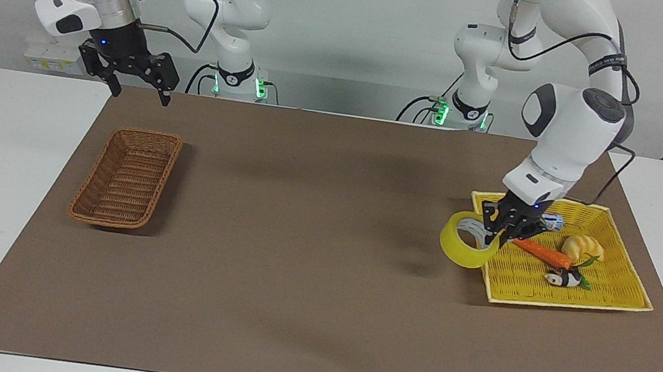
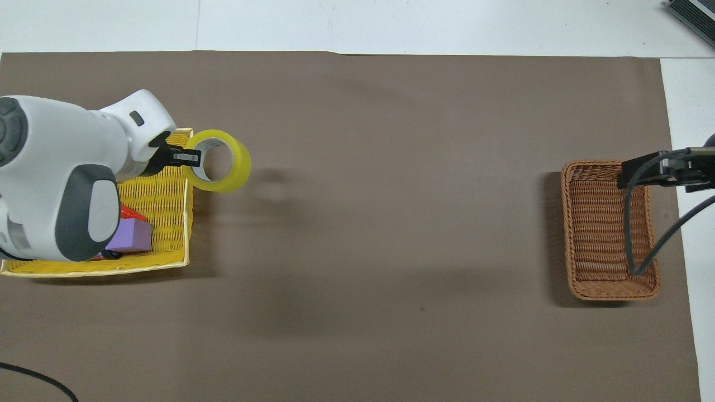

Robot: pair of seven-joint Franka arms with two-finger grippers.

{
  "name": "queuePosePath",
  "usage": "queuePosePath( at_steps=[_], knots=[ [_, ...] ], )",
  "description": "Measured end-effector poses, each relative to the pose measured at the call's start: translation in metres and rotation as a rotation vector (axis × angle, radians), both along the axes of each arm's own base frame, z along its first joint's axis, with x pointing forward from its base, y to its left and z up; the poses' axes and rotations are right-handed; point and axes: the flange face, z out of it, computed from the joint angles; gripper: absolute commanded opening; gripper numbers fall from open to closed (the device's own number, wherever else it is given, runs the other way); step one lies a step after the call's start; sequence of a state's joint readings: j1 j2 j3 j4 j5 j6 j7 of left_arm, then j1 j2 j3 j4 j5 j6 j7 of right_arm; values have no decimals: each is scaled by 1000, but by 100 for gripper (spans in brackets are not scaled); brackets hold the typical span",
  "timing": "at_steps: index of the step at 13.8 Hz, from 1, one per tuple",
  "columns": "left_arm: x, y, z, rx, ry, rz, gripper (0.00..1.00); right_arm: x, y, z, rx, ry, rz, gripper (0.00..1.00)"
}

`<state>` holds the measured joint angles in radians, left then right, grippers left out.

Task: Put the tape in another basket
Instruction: 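Lift the tape roll with the left gripper toward the table center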

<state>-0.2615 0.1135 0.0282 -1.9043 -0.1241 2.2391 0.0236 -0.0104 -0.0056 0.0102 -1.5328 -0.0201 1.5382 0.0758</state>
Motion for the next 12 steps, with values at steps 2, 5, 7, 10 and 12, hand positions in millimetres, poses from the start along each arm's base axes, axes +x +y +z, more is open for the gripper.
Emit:
queuePosePath(
  at_steps=[2, 5, 7, 10, 12],
  knots=[
    [-9, -30, 1, -15, 10, 19, 0, 0, 1, 0, 0, 0, 1, 100],
    [-20, -64, 4, -59, 29, 46, 0, 0, 1, 0, 0, 1, 1, 100],
    [-27, -80, 5, -81, 39, 55, 0, 0, 1, 0, 0, 1, 1, 100],
    [-38, -106, 6, -94, 53, 66, 0, 0, 1, 0, 0, 4, 3, 100],
    [-47, -125, 4, -99, 64, 63, 0, -7, 0, -3, 1, 61, 42, 100]
  ],
)
